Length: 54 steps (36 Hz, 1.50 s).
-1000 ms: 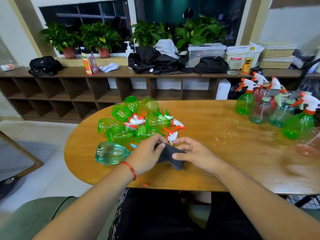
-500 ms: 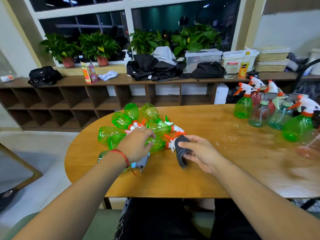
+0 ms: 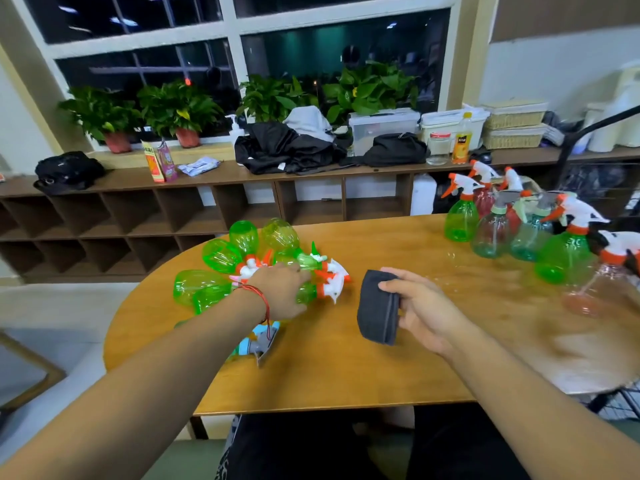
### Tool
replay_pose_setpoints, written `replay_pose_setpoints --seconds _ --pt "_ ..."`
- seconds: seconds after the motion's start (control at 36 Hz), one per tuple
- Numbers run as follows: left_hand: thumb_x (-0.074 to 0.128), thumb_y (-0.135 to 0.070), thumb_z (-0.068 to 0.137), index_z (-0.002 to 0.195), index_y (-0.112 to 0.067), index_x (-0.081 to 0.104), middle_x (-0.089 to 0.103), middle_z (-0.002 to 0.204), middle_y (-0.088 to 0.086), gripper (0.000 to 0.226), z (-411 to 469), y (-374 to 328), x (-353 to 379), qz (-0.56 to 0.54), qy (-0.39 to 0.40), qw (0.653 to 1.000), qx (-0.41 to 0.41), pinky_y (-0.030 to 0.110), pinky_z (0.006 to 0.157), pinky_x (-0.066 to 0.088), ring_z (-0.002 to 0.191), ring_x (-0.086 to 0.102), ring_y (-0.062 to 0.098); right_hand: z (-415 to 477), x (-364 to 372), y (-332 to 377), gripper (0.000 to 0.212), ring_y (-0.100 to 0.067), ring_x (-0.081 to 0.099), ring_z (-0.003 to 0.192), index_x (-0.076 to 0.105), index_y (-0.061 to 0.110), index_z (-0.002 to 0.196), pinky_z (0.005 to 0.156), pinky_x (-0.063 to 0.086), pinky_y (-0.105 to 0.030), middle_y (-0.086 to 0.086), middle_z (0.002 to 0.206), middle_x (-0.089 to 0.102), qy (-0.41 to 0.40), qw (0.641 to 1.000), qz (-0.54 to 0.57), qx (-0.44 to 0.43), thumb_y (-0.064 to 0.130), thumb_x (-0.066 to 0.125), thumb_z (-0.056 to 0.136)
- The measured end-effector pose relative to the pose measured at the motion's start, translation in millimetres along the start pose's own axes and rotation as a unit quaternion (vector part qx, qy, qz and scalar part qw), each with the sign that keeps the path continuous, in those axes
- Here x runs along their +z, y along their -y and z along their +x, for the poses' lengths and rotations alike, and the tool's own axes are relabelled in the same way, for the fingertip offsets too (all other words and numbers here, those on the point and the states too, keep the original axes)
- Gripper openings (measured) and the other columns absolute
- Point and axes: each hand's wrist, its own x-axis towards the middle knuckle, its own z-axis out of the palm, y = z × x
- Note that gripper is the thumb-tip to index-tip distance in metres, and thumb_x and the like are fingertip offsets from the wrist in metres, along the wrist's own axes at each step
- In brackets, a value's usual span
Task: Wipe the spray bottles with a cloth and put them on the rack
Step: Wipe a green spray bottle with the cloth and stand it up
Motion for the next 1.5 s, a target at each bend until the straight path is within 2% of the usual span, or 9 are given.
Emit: replay_pose_setpoints --seconds 0.25,0.36,0.5,0.61,0.78,0.94,1.14,1.36,1.5 --pt "0.076 -0.041 0.098 0.129 -0.035 0.055 0.061 0.112 -0.025 0.038 33 -43 7 -0.558 -0.128 0.819 -0.05 -0.002 0.077 0.039 0.093 0.056 -0.026 34 -27 12 0.042 -0.029 0.073 0.111 0.063 0.013 0.137 0.096 0.058 -0.047 -0.013 0.128 0.074 -0.011 0.999 0.038 -0.008 0.001 0.068 0.096" --pt "0.076 -0.045 0.096 0.132 -0.037 0.063 0.067 0.129 -0.02 0.039 66 -64 29 -0.67 -0.153 0.725 -0.039 0.014 0.102 0.044 0.123 0.057 -0.01 61 -33 24 0.047 -0.021 0.074 0.114 0.061 0.022 0.136 0.093 0.058 -0.04 -0.001 0.126 0.076 -0.035 0.997 0.008 -0.066 0.0 0.071 0.096" --pt "0.07 -0.034 0.093 0.124 -0.038 0.069 0.07 0.12 -0.034 0.031 101 -73 42 -0.791 -0.144 0.591 -0.059 0.006 0.087 0.047 0.113 0.061 -0.019 101 -36 42 0.033 -0.025 0.077 0.104 0.07 0.024 0.121 0.095 0.06 -0.053 0.0 0.116 0.079 -0.076 0.985 -0.08 -0.131 0.004 0.072 0.096" --pt "0.08 -0.044 0.088 0.124 -0.038 0.076 0.073 0.135 -0.008 0.037 120 -72 48 -0.836 -0.12 0.53 -0.079 0.041 0.115 0.047 0.132 0.064 0.013 128 -31 52 0.03 -0.023 0.078 0.099 0.075 0.025 0.11 0.091 0.06 -0.049 0.003 0.106 0.081 -0.083 0.968 -0.136 -0.195 0.0 0.074 0.094" --pt "0.067 -0.052 0.094 0.13 -0.051 0.07 0.067 0.137 -0.027 0.036 122 -76 53 -0.804 -0.15 0.573 -0.061 0.023 0.106 0.047 0.131 0.059 -0.006 149 -18 23 0.04 -0.006 0.076 0.095 0.077 0.033 0.101 0.079 0.059 -0.021 0.014 0.099 0.08 -0.093 0.949 -0.168 -0.251 -0.006 0.076 0.09" --pt "0.054 -0.054 0.095 0.142 -0.057 0.05 0.043 0.132 -0.061 0.047 111 -80 44 -0.722 -0.139 0.677 -0.032 -0.01 0.09 0.03 0.124 0.037 -0.037 154 -15 -2 0.049 -0.012 0.075 0.101 0.078 0.046 0.104 0.089 0.06 -0.028 0.005 0.107 0.079 -0.105 0.937 -0.185 -0.276 0.0 0.082 0.087" --pt "0.091 -0.052 0.076 0.156 -0.07 -0.007 0.017 0.161 -0.049 0.128 97 -71 46 -0.589 -0.079 0.801 0.069 0.026 0.128 0.024 0.153 0.019 -0.016 150 -21 -1 0.042 -0.005 0.075 0.097 0.073 0.022 0.111 0.084 0.056 -0.014 0.013 0.101 0.079 -0.099 0.945 -0.142 -0.277 -0.007 0.083 0.082" --pt "0.097 -0.061 0.062 0.143 -0.078 -0.027 -0.002 0.153 -0.059 0.149 96 -65 46 -0.568 -0.031 0.821 0.057 0.008 0.119 0.016 0.144 0.006 -0.032 144 -23 -3 0.031 -0.009 0.075 0.094 0.078 0.024 0.1 0.087 0.059 -0.022 0.011 0.098 0.08 -0.062 0.943 -0.154 -0.289 -0.003 0.082 0.085" --pt "0.092 -0.082 0.037 0.154 -0.07 -0.011 0.022 0.162 -0.045 0.157 115 -67 46 -0.625 -0.04 0.779 0.013 0.015 0.122 0.026 0.142 0.032 -0.019 147 -27 -6 0.032 -0.012 0.074 0.107 0.078 0.019 0.104 0.095 0.057 -0.023 0.006 0.112 0.079 -0.043 0.942 -0.148 -0.299 -0.005 0.083 0.083"
